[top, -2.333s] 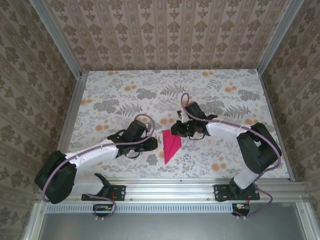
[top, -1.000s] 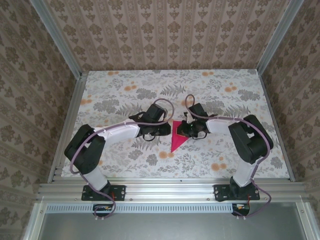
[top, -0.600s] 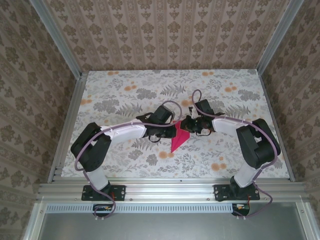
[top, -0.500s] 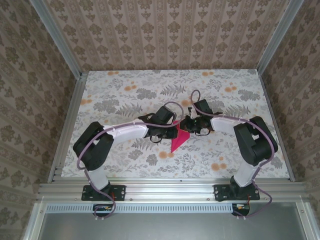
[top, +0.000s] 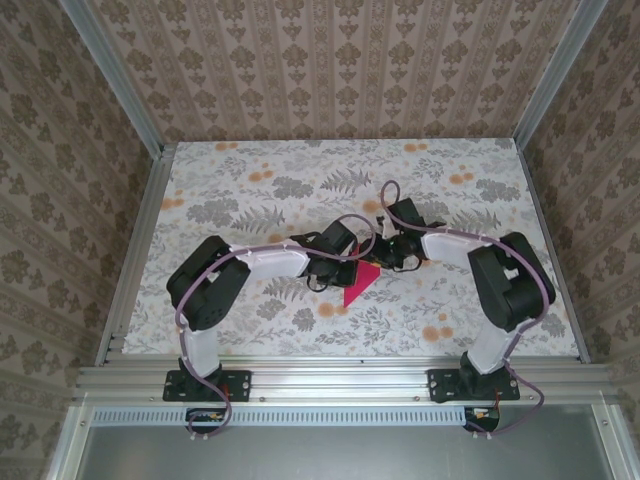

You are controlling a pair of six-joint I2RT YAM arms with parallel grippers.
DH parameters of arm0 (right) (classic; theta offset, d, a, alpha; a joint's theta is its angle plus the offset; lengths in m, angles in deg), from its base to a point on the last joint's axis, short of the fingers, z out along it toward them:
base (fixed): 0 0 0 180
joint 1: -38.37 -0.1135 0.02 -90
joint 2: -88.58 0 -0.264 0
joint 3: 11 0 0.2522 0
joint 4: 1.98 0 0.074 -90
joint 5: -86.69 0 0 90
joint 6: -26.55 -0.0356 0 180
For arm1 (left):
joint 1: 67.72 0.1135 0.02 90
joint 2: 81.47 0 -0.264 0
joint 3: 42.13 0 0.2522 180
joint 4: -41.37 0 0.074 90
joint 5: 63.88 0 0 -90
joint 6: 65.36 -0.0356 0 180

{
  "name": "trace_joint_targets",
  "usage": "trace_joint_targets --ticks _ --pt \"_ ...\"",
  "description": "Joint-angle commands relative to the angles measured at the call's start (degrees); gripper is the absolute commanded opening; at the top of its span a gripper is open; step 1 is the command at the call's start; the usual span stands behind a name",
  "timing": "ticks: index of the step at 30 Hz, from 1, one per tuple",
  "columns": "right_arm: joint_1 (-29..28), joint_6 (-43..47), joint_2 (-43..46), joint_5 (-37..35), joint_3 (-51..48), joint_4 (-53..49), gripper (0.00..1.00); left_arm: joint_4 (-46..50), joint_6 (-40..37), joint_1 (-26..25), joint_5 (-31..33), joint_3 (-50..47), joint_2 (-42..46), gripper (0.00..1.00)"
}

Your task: Fold a paper plane with a square sheet of paper (pick it up from the middle)

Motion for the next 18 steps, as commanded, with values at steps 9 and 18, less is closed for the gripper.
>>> trace_joint_targets --ticks 9,18 --pt "2.8 0.29 11.82 -5.27 -9.48 -5.15 0.39 -3.87 1.58 -0.17 -2.28 -4.62 2.03 0.07" --pt "2.86 -1.12 13.78 -5.21 -13.49 -3.21 0.42 -2.27 0.83 1.07 -0.93 -3.11 6.86 0.13"
